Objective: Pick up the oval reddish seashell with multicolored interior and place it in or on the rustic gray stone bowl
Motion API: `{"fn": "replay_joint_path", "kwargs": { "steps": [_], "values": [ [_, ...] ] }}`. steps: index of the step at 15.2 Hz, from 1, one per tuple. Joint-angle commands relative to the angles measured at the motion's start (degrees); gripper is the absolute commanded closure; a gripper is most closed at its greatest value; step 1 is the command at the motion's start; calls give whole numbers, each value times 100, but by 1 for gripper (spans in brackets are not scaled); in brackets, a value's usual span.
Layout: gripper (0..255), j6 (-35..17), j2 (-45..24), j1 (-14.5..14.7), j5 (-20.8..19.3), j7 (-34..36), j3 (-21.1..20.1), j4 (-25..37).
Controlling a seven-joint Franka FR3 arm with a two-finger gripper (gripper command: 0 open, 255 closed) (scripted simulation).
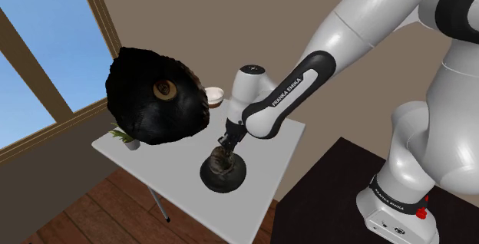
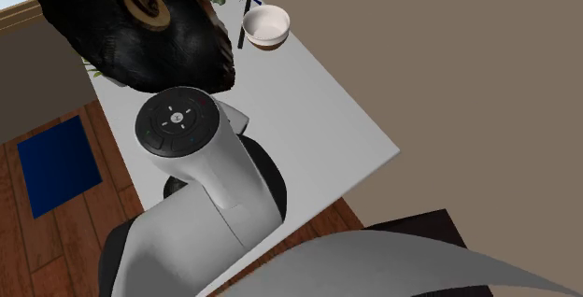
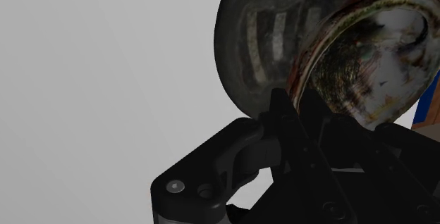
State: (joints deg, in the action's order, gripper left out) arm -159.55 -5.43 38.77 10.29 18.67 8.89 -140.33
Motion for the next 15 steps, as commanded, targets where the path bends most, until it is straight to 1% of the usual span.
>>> {"fn": "replay_joint_path", "kwargs": {
  "steps": [1,3,11,12,15],
  "values": [
    [255,-162,-127,-7,109,-82,-33,-35],
    [255,-303,-267,-28,229,-179,-76,-40],
    [255,-303,-267,-30,228,-178,-78,-40],
    [0,-303,-267,-30,228,-178,-78,-40],
    [0,-303,-267,-30,228,-178,-78,-40]
  ]
}}
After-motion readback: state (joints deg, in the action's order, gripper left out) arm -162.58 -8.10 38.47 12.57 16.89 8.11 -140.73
